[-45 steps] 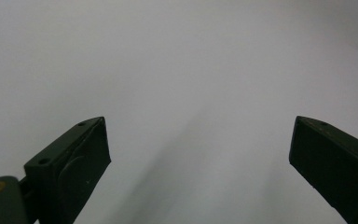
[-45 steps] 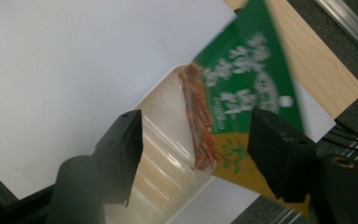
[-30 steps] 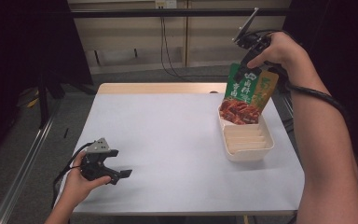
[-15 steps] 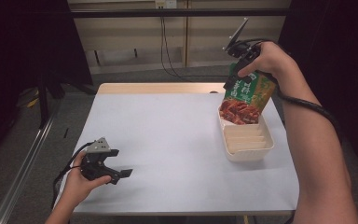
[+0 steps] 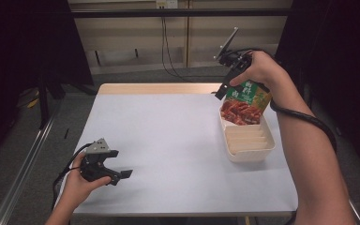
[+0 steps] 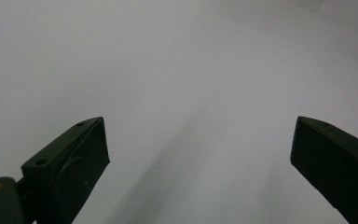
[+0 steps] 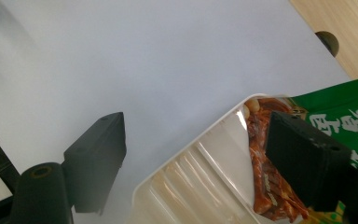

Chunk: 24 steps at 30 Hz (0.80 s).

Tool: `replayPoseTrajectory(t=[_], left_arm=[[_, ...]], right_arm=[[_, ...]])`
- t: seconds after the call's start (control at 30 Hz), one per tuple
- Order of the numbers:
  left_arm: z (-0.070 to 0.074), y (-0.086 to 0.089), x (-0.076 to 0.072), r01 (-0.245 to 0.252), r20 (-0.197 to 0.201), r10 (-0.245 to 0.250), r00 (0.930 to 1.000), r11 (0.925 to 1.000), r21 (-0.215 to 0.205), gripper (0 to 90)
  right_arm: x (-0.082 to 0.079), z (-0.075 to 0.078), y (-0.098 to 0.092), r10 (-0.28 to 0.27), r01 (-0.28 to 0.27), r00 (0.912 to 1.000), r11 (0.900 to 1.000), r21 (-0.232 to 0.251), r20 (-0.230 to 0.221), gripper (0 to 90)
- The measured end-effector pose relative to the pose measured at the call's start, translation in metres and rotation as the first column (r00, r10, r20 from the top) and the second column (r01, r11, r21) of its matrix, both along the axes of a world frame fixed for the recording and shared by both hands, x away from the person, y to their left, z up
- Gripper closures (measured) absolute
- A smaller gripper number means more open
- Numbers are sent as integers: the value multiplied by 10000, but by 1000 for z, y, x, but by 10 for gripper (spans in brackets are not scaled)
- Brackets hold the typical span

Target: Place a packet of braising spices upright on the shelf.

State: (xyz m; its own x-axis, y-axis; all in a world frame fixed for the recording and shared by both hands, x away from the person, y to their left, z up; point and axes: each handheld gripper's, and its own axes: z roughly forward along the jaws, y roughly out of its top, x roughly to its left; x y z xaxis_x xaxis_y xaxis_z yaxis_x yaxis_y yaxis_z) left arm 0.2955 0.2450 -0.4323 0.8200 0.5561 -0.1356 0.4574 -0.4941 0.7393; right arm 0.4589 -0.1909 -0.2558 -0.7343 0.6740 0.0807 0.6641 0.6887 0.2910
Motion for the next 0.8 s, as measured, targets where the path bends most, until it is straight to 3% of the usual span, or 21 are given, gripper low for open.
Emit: replayPoseTrajectory(t=[0.8], left_arm=[[0, 1, -1, -87, 3, 87, 10000, 10000, 15, 41]], right_arm=[[-16, -29, 21, 623, -623, 9980, 9980, -57, -61, 184]])
